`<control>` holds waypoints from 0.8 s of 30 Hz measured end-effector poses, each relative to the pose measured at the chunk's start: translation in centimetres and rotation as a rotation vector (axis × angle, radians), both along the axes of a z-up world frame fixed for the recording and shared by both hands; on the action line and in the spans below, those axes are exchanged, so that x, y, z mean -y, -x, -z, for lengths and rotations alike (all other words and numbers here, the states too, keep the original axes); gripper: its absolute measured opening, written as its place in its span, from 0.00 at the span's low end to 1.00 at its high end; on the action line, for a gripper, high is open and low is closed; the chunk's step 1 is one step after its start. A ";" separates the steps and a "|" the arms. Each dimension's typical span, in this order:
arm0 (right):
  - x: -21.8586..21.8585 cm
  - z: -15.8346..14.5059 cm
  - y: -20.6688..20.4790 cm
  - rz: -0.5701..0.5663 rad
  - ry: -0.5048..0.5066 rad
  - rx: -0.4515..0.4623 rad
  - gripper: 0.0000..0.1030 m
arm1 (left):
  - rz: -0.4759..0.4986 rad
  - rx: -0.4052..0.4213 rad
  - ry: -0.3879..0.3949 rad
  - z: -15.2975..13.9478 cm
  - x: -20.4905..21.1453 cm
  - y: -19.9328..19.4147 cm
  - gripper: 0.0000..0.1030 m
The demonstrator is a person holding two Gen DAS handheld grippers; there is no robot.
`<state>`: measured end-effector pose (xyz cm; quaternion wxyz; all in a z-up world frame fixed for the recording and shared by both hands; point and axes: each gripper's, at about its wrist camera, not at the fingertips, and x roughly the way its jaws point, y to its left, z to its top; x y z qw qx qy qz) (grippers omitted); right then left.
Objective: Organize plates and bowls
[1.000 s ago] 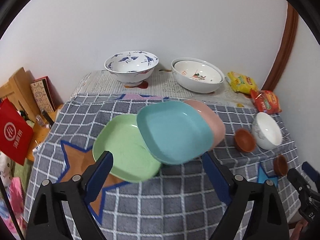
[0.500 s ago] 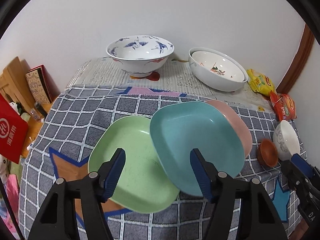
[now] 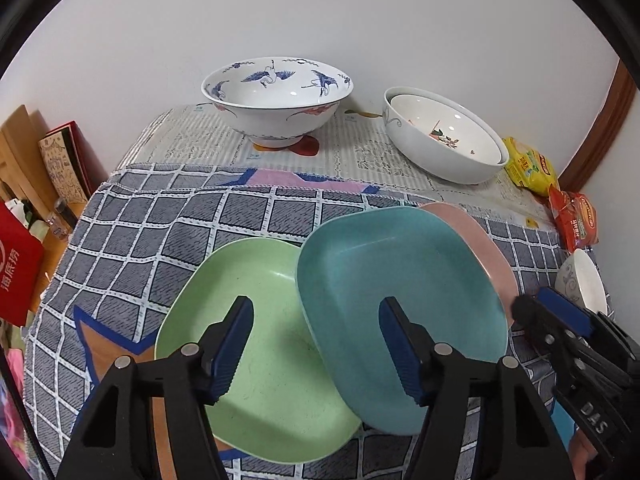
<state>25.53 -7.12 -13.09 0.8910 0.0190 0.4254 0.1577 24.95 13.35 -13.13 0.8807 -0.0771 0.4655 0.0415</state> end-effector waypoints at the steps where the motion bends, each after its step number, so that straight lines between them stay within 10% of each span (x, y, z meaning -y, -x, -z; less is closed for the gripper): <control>1: -0.2 0.2 -0.3 -0.005 0.003 -0.003 0.42 | -0.001 -0.001 0.000 0.2 0.0 -0.1 0.59; 24: -1.5 2.1 -1.6 -0.080 -0.054 -0.083 0.07 | -0.003 -0.041 0.042 1.0 -0.5 -0.2 0.22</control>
